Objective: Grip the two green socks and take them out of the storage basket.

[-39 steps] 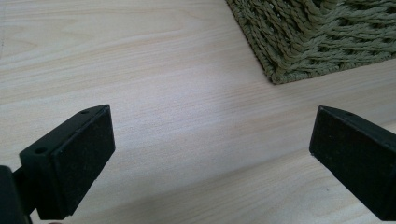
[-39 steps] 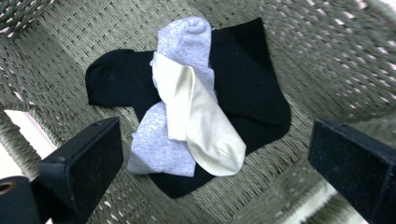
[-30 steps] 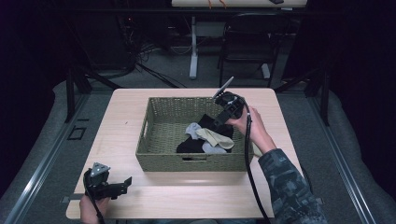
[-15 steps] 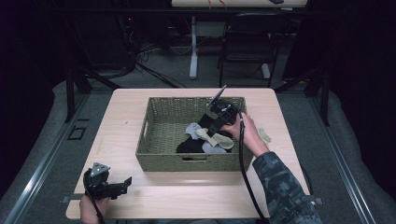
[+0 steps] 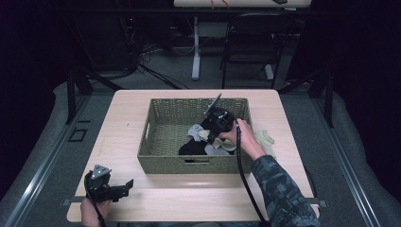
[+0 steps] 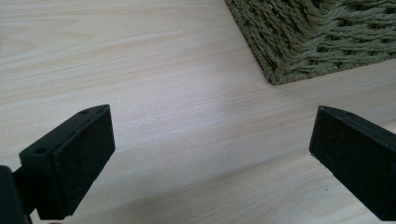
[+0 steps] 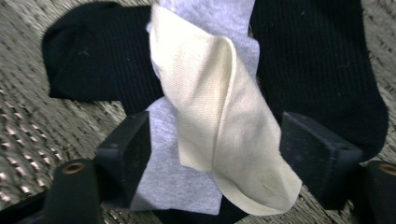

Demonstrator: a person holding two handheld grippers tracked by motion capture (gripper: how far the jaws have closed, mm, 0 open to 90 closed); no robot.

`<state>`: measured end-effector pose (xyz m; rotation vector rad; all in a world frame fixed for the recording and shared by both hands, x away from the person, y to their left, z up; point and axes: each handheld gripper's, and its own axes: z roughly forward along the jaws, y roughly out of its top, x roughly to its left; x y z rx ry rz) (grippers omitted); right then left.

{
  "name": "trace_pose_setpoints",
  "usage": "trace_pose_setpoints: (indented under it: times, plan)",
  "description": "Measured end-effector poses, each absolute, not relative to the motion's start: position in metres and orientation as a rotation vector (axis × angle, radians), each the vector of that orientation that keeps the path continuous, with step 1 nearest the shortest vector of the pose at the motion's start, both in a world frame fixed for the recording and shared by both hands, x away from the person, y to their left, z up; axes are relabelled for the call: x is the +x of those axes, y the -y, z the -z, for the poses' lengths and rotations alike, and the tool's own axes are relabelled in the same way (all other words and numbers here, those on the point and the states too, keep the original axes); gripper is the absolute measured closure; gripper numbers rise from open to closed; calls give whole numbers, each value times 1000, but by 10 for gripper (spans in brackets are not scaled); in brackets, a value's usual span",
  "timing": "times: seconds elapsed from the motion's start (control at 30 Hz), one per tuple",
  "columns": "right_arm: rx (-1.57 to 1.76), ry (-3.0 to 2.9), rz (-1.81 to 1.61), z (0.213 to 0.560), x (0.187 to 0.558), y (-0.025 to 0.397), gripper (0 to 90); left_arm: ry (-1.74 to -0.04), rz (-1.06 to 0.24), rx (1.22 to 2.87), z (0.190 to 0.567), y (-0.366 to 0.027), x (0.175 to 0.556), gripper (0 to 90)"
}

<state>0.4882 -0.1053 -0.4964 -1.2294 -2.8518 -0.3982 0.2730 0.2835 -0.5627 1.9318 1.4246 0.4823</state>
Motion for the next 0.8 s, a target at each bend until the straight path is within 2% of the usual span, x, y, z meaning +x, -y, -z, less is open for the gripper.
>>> trace_pose_setpoints:
  times: [0.17, 0.3, 0.33, 0.37, 0.4, 0.6, 0.8]
  plan:
    - [-1207, 2869, 301, 508, 492, 103, 373, -1422, -481, 1933, 563, -283, 273, 2]
    - [-1185, 2875, 250, 512, 494, 100, 564, -1423, -481, 1933, 563, -283, 273, 2]
    - [-1185, 2875, 250, 512, 494, 100, 564, -1423, -481, 1933, 563, -283, 273, 2]
    - [-1194, 2877, 246, 512, 493, 100, 629, -1424, -480, 1931, 563, -284, 273, 2]
    - [-1197, 2881, 239, 511, 492, 100, 648, -1425, -481, 1934, 563, -284, 273, 2]
    - [-1202, 2863, 268, 503, 492, 107, 691, -1426, -482, 1934, 563, -284, 273, 1]
    - [-1221, 2854, 315, 493, 491, 115, 696, -1426, -484, 1934, 563, -283, 273, 2]
